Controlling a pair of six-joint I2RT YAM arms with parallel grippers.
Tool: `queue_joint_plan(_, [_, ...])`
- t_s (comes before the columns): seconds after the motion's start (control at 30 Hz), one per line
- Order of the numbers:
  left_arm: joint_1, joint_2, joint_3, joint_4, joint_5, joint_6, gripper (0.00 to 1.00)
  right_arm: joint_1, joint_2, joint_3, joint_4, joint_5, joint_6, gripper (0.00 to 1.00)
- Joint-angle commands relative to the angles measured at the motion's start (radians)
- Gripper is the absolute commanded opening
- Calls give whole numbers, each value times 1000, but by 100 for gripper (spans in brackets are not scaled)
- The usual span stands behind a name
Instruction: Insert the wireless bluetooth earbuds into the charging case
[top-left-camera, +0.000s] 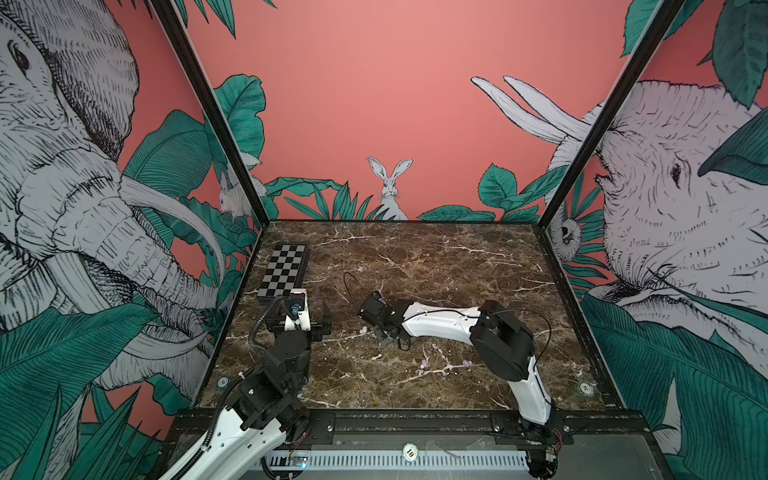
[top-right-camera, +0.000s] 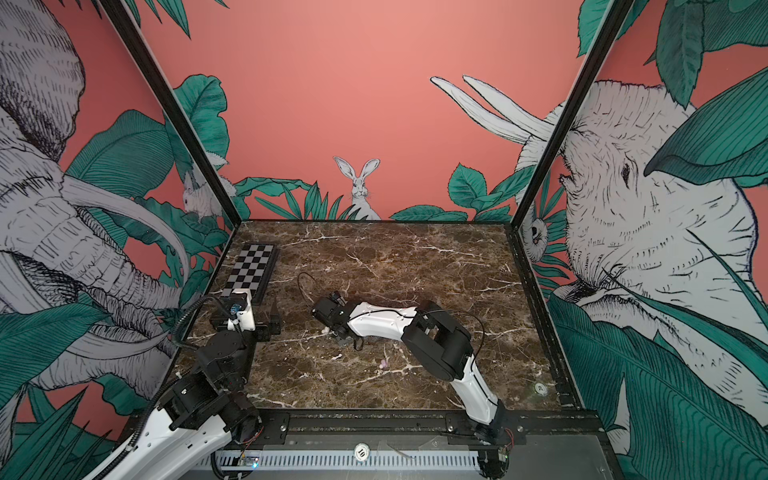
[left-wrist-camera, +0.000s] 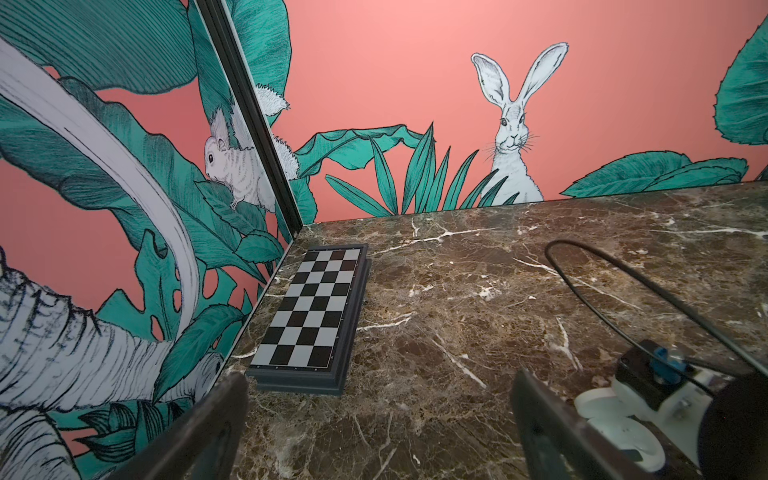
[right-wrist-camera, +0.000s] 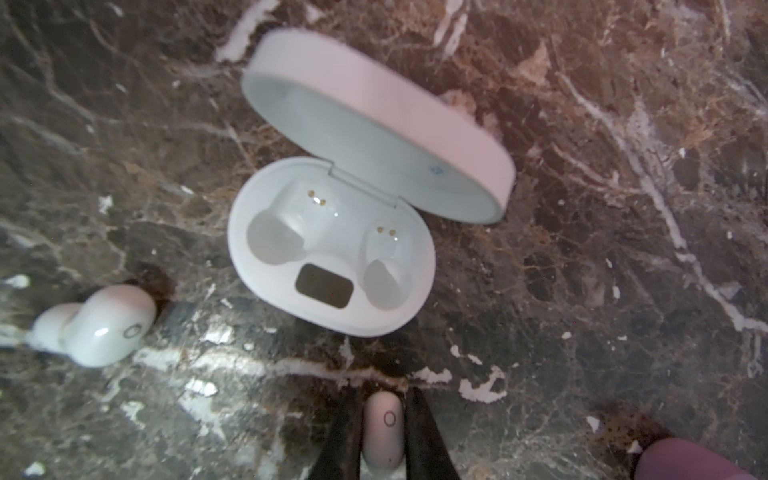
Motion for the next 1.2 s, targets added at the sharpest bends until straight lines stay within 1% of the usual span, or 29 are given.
queue_joint_plan(0.0, [4, -8, -11, 25, -3, -8, 99, 7, -21, -11, -13, -1, 16, 14])
queue_joint_plan(0.13, [4, -9, -11, 25, -2, -8, 99, 7, -48, -17, -15, 0, 17, 7])
queue_joint_plan(0.23, [5, -9, -12, 25, -1, -9, 99, 7, -81, -31, -3, 3, 15, 4])
queue_joint_plan(0.3, [5, -11, -12, 26, -2, -9, 99, 7, -106, -38, 7, 7, 4, 0])
queue_joint_plan(0.4, [4, -9, -13, 26, -1, -8, 99, 6, -142, -45, 18, 12, -26, 0])
queue_joint_plan(0.57, [5, -10, -15, 28, -1, -14, 99, 5, -207, -94, 105, 22, -98, 0])
queue_joint_plan(0.83, [6, 0, -20, 33, 26, -9, 99, -18, -213, -108, 233, -114, -226, 0])
queue_joint_plan(0.97, [6, 4, -21, 36, 33, -9, 99, -41, -200, -124, 289, -177, -263, 0])
queue_joint_plan(1.17, [6, 12, -23, 39, 40, -9, 99, -73, -180, -125, 311, -204, -298, 0])
